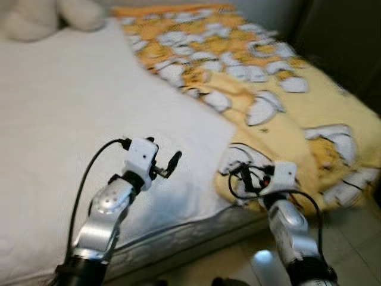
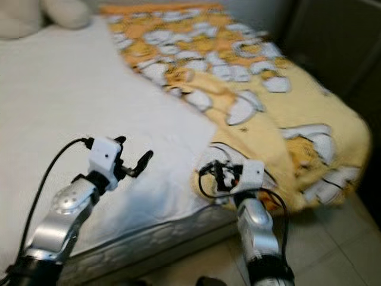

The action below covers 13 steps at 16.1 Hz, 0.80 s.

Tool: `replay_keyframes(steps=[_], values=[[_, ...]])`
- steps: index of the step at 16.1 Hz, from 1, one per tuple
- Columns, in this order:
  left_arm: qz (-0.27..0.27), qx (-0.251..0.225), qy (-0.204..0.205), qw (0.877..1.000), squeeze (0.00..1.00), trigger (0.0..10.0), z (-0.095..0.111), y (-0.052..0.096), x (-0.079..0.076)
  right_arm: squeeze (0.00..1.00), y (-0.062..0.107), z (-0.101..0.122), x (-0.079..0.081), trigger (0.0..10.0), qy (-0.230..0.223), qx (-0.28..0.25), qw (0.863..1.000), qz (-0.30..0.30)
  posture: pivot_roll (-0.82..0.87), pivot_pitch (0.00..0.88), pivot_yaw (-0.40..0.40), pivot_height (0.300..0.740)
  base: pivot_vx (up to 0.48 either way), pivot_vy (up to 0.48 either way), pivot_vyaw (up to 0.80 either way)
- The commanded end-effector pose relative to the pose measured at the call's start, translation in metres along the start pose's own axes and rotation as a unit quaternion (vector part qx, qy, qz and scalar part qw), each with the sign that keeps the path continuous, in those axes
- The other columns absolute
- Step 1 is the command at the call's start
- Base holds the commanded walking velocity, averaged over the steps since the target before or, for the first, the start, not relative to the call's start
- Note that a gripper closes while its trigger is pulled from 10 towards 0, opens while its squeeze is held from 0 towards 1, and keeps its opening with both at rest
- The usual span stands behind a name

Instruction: Clean up the room

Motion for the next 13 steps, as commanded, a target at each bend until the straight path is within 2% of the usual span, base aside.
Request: replay_keyframes(steps=[1, 3, 4, 6, 7, 10, 13], values=[[-0.036, 0.000, -0.008, 0.999, 0.00, 10.0, 0.001, 0.004, -0.008, 0.00, -0.004, -0.004, -0.002, 10.0, -0.009, 0.012, 1.000, -0.009, 0.12, 0.080, 0.008, 0.740, 0.000, 0.000, 0.00], [-0.071, 0.020, -0.031, 0.997, 0.00, 10.0, -0.010, 0.022, -0.009, 0.00, -0.014, -0.009, 0.001, 10.0, -0.028, 0.040, 0.999, -0.013, 0.16, 0.109, 0.016, 0.740, 0.000, 0.000, 0.00], [-0.080, 0.024, -0.034, 0.996, 0.00, 10.0, -0.012, 0.026, -0.009, 0.00, -0.015, -0.010, 0.002, 10.0, -0.031, 0.045, 0.998, -0.012, 0.16, 0.116, 0.017, 0.740, 0.000, 0.000, 0.00], [-0.132, 0.037, -0.029, 0.990, 0.00, 10.0, -0.016, 0.049, -0.014, 0.00, -0.016, -0.016, 0.009, 10.0, -0.047, 0.061, 0.997, -0.006, 0.19, 0.138, 0.022, 0.740, 0.000, 0.000, 0.00], [-0.147, 0.039, -0.027, 0.988, 0.00, 10.0, -0.016, 0.055, -0.015, 0.00, -0.016, -0.020, 0.012, 10.0, -0.047, 0.065, 0.997, -0.004, 0.20, 0.143, 0.023, 0.740, 0.000, 0.000, 0.00], [-0.147, 0.028, -0.021, 0.988, 0.00, 10.0, -0.009, 0.051, -0.014, 0.00, -0.014, -0.032, 0.015, 10.0, -0.058, 0.083, 0.995, -0.009, 0.20, 0.143, 0.021, 0.740, 0.000, 0.000, 0.00], [-0.152, 0.017, -0.021, 0.988, 0.00, 10.0, -0.003, 0.047, -0.020, 0.00, -0.015, -0.036, 0.018, 10.0, -0.062, 0.097, 0.993, -0.012, 0.19, 0.145, 0.022, 0.740, 0.000, 0.000, 0.00]])
Point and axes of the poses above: a point about 5 cm out from each wrist's last joint towards the gripper, its own y axis pointing back from the gripper into the wrist, its own z axis along the axis of the wrist's last joint, x = y × z, the point moved 1 cm from there along -y, pointing out of the wrist towards the gripper, and after that the axes turned 5 degrees about -y, right-handed, at the moved point
